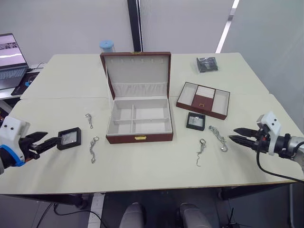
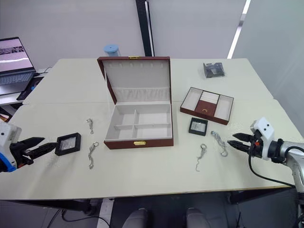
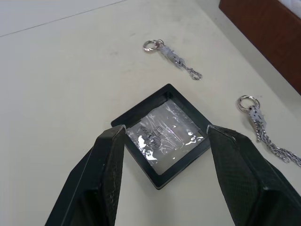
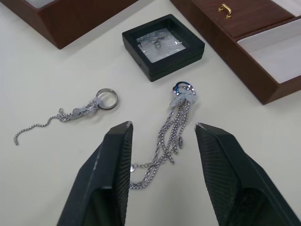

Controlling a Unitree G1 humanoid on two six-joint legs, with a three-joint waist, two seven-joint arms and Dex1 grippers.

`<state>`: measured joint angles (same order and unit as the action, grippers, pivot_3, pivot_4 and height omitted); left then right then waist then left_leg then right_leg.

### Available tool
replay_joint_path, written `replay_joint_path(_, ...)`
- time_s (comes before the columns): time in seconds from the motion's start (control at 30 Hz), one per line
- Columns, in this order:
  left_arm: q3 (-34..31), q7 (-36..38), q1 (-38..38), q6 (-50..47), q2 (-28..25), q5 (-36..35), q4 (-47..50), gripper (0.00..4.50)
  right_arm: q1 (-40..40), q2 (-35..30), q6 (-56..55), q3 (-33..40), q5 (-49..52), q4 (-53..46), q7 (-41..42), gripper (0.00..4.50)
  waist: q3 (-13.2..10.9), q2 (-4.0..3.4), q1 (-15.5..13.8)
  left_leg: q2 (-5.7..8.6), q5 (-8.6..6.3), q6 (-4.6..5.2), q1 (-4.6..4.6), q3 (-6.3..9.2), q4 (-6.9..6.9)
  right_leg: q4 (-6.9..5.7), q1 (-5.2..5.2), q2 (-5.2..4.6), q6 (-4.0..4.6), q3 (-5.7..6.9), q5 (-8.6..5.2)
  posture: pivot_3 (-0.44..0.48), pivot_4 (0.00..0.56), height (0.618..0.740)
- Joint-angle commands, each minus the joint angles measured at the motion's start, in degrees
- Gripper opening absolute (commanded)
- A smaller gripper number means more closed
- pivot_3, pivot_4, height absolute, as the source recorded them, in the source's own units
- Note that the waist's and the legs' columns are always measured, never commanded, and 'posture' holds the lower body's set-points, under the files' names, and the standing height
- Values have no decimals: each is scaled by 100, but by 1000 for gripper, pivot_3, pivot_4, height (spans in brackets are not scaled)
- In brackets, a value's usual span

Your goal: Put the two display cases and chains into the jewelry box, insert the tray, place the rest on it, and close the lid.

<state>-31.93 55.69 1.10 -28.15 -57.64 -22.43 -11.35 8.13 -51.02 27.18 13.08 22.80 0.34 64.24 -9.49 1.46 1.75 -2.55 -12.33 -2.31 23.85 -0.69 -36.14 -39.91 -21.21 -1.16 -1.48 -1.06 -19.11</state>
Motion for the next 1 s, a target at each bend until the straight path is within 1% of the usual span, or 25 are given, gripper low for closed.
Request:
replay_joint_path(0.03, -303, 108, 123, 149, -285, 75, -97, 3885, -107, -390, -440, 317, -65, 356, 346, 3188, -1, 0, -4, 1, 0, 0, 2, -2, 3, 5, -1, 0, 0, -1, 0, 0, 150, 740)
replay_joint_path(0.1, -346, 141, 253, 188, -300, 83, -91, 4424, -72, -474, -628, 280, -138, 602, 378, 3772, -1, 0, -3, 2, -1, 1, 2, -7, 4, 5, -2, -2, 0, -1, 0, 0, 150, 740)
replay_joint_path(0.17, -442, 150, 389, 200, -289, 96, -59, 4500, -6, -521, -781, 258, -206, 844, 392, 4438, -1, 0, 11, -1, -1, 1, -3, -7, 3, 1, -1, -1, 0, -1, 0, 0, 150, 740)
replay_joint_path(0.27, -568, 137, 568, 245, -282, 115, -96, 4500, 63, -568, -976, 222, -290, 1137, 404, 4480, -1, 0, 13, -5, 0, 1, -3, -5, 3, -1, -2, 1, 1, -1, 0, 0, 150, 740)
replay_joint_path(0.47, -664, 142, 803, 299, -302, 142, -85, 4500, 174, -554, -1131, 173, -394, 1368, 433, 4480, -1, 0, 6, -3, 0, 1, -3, -7, 3, -1, -2, 0, 1, -4, -1, 0, 150, 740)
replay_joint_path(0.8, -549, 128, 755, 403, -303, 171, -154, 4500, 296, -584, -1195, 146, -449, 1469, 503, 4480, -1, 0, 4, -3, 0, 1, -3, -6, 3, -2, -2, 0, 2, -3, -1, 0, 150, 740)
replay_joint_path(1.0, -357, 346, 640, 685, -354, 227, -309, 4500, 334, -527, -1183, 166, -385, 1384, 500, 4480, -1, -1, 5, -3, 0, 1, -3, -7, 3, -2, -2, 0, 2, -3, -1, 0, 150, 740)
